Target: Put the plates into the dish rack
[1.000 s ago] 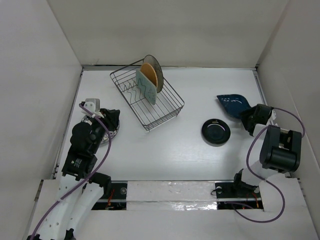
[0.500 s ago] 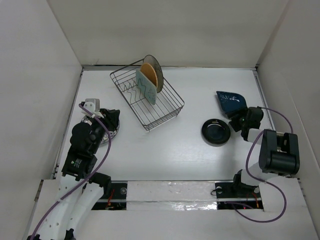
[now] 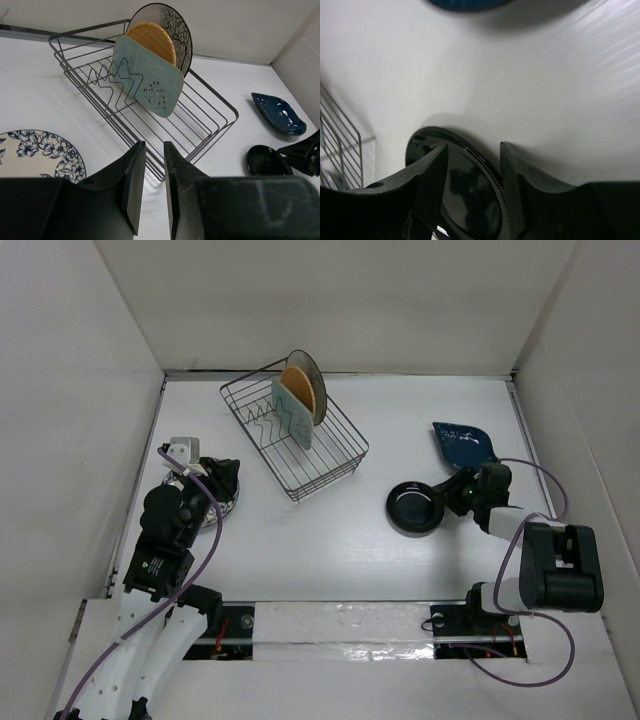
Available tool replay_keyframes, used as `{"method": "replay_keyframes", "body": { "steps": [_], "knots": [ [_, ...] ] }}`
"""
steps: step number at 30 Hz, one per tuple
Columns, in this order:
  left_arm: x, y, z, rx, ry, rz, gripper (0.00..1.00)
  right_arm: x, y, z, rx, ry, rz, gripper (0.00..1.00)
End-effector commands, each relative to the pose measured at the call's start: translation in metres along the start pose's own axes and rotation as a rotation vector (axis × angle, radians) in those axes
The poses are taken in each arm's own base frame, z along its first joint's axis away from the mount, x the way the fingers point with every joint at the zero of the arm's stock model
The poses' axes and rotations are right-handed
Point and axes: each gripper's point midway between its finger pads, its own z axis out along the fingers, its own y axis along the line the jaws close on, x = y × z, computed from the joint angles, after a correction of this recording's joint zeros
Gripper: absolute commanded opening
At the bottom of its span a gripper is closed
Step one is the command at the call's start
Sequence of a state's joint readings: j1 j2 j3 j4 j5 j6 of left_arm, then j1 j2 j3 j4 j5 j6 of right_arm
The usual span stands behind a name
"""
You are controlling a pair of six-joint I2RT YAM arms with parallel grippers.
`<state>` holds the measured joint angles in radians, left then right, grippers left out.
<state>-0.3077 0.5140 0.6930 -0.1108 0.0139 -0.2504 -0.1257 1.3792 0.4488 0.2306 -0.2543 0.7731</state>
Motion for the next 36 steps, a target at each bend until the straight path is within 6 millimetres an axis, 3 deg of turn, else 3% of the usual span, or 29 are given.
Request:
{"method": "replay_keyframes", "body": {
  "steps": [1,6,10,13,18,20,23,26,27,29,32,35,36],
  "knots": [
    [-0.004,-0.001,0.001,0.008,-0.029,0.009,0.19,0.027,0.018,-0.005,-0.045,0.129,-0.100,0.50],
    [-0.003,-0.001,0.002,0.007,-0.026,0.009,0.19,0.045,0.022,0.002,-0.044,0.215,-0.166,0.34],
    [-0.005,-0.002,0.000,0.009,-0.032,0.009,0.19,0.053,0.027,0.007,-0.038,0.274,-0.243,0.30],
    [-0.004,-0.001,0.000,0.009,-0.030,0.010,0.19,0.059,0.032,0.007,-0.070,0.302,-0.263,0.32],
    [-0.005,0.004,0.002,-0.023,-0.036,0.009,0.19,0.083,0.035,0.007,-0.108,0.386,-0.296,0.49],
    [-0.005,0.004,0.002,-0.022,-0.035,0.009,0.20,0.091,0.035,0.006,-0.111,0.409,-0.309,0.49],
    [-0.005,0.004,0.002,-0.021,-0.037,0.008,0.19,0.102,0.032,0.009,-0.106,0.447,-0.318,0.37],
    [-0.006,0.005,0.001,-0.030,-0.040,0.010,0.19,0.107,0.029,0.012,-0.101,0.465,-0.304,0.06],
    [-0.006,0.006,0.002,-0.033,-0.037,0.010,0.20,0.105,0.029,0.012,-0.095,0.462,-0.303,0.00],
    [-0.006,0.008,0.001,-0.042,-0.042,0.010,0.19,0.097,0.030,0.011,-0.088,0.428,-0.304,0.00],
    [-0.007,0.007,0.001,-0.041,-0.046,0.008,0.20,0.077,0.046,0.000,-0.101,0.332,-0.322,0.00],
    [-0.007,0.007,0.002,-0.040,-0.043,0.008,0.20,0.051,0.078,-0.024,-0.151,0.198,-0.362,0.00],
    [-0.007,0.007,0.001,-0.038,-0.042,0.008,0.20,0.053,0.089,-0.034,-0.163,0.184,-0.394,0.00]
  ]
}}
